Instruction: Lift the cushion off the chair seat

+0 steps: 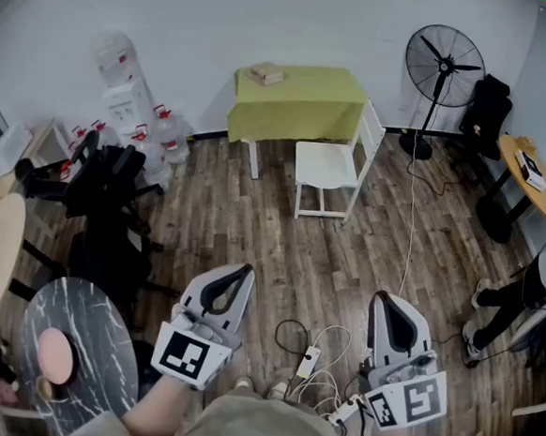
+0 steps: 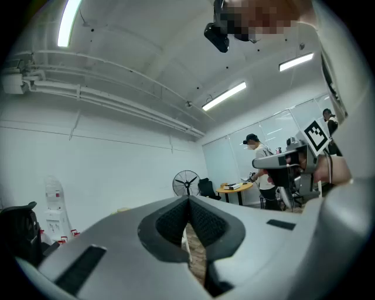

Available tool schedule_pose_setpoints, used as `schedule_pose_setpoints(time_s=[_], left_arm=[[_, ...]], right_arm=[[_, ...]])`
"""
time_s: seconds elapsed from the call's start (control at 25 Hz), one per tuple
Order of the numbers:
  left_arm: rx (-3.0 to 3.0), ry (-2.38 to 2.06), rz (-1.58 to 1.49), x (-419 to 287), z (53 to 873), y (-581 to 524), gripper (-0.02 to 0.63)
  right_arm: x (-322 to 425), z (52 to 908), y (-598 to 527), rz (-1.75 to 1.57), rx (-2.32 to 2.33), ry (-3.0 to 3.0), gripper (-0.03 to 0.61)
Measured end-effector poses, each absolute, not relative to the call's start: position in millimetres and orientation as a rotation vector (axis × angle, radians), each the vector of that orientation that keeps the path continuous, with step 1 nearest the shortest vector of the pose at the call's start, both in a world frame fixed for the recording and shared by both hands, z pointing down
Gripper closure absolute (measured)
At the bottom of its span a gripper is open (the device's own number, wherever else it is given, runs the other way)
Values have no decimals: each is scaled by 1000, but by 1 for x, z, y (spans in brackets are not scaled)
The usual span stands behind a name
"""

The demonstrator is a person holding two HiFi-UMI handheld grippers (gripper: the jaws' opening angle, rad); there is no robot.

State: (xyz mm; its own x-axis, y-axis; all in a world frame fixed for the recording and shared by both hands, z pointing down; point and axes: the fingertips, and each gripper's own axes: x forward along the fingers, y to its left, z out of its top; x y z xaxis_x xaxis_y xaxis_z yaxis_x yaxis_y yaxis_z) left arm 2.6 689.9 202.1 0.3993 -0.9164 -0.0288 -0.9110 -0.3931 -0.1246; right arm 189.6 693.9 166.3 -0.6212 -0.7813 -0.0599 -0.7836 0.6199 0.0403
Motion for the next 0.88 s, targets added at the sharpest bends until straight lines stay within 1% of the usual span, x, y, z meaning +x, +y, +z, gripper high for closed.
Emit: schedule_pose_setpoints(time_s=[0.44, 0.6, 0.64, 0.68, 0.72, 0.88], left_arm=[[-2530, 1629, -85, 17, 202, 681, 600], [-2531, 1617, -96, 26, 200, 682, 600], [-2529, 1614, -101, 29, 199, 681, 600], [-2526, 1614, -103, 31, 198, 681, 600], [-2524, 1615, -102, 32, 197, 680, 600], [-2516, 1626, -106, 32, 197, 680, 600]], right_arm=[[198, 170, 687, 69, -1331, 2786, 565], [212, 167, 687, 69, -1382, 2739, 565], [216, 165, 685, 73, -1401, 2725, 520], [219, 163, 683, 76, -1414, 2719, 313], [222, 162, 681, 77, -1421, 2717, 278], [230, 164, 679, 81, -1436, 2712, 278]])
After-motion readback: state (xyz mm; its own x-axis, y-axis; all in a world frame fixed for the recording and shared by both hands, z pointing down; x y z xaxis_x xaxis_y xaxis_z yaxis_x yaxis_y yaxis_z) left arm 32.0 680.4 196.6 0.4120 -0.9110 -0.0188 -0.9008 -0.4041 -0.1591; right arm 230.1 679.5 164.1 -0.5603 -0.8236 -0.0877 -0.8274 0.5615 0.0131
